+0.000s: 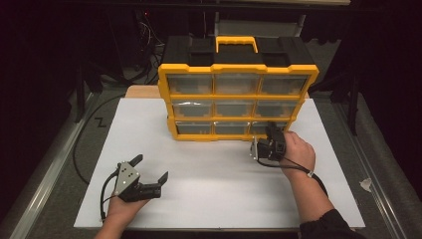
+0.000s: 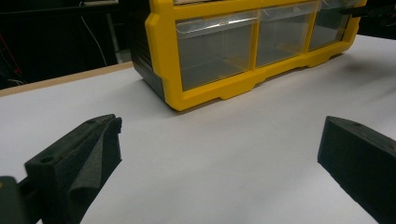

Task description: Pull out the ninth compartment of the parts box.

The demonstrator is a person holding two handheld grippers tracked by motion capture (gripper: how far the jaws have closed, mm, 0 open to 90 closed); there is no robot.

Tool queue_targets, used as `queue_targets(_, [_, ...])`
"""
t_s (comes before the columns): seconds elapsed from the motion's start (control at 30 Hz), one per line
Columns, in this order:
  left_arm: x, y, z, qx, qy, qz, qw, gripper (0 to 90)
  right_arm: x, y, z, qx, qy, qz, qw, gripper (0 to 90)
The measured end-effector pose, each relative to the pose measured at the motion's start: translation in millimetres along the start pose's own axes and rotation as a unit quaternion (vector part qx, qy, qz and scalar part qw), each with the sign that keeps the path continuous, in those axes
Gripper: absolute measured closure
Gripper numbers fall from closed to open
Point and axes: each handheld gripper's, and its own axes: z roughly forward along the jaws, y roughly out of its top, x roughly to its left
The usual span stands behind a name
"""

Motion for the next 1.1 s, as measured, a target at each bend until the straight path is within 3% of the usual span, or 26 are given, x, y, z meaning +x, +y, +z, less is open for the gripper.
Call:
queue_targets(0.13, [0.0, -0.7, -0.1, 0.004, 0.001, 0.002, 1.0, 0.2, 2.9, 1.1, 2.1, -0.004, -0.012, -0.009, 0.9999, 72.3])
queue_targets(0.27, [-0.1, -1.1, -0.3, 0.004, 0.003, 0.0, 1.0, 0.2, 6.3, 2.8, 1.9, -0.003, -0.017, -0.002, 0.9999, 72.3])
queue_targets(0.4, [-0.1, -1.7, 0.5, 0.007, 0.004, -0.001, 1.0, 0.2, 10.8, 6.1, 2.3, -0.009, -0.035, 0.001, 0.9993, 72.3])
queue_targets(0.43, [-0.5, -1.8, 0.9, 0.006, 0.004, -0.003, 1.0, 0.2, 13.9, 7.2, 2.7, -0.009, -0.054, -0.007, 0.9985, 73.7])
queue_targets(0.5, [-1.2, -1.9, 0.7, 0.008, 0.003, 0.0, 1.0, 0.2, 16.7, 7.2, 3.0, -0.01, -0.06, 0.009, 0.9981, 75.1])
queue_targets(0.67, [-0.9, -2.3, 1.3, 0.01, 0.002, 0.0, 1.0, 0.2, 13.0, 6.5, 2.8, -0.011, -0.062, -0.005, 0.998, 78.2])
queue_targets(0.8, [-1.0, -2.4, 1.1, 0.009, 0.002, 0.0, 1.0, 0.2, 11.0, 6.5, 2.0, -0.008, -0.044, 0.005, 0.999, 79.1])
queue_targets(0.83, [-1.2, -2.3, 1.3, 0.008, 0.002, 0.0, 1.0, 0.2, 8.3, 6.7, 1.9, -0.008, -0.041, -0.007, 0.9991, 79.2])
queue_targets(1.1, [-0.7, -2.1, 0.4, 0.008, 0.001, -0.001, 1.0, 0.2, 8.6, 6.2, -1.9, -0.009, -0.036, 0.003, 0.9993, 82.7])
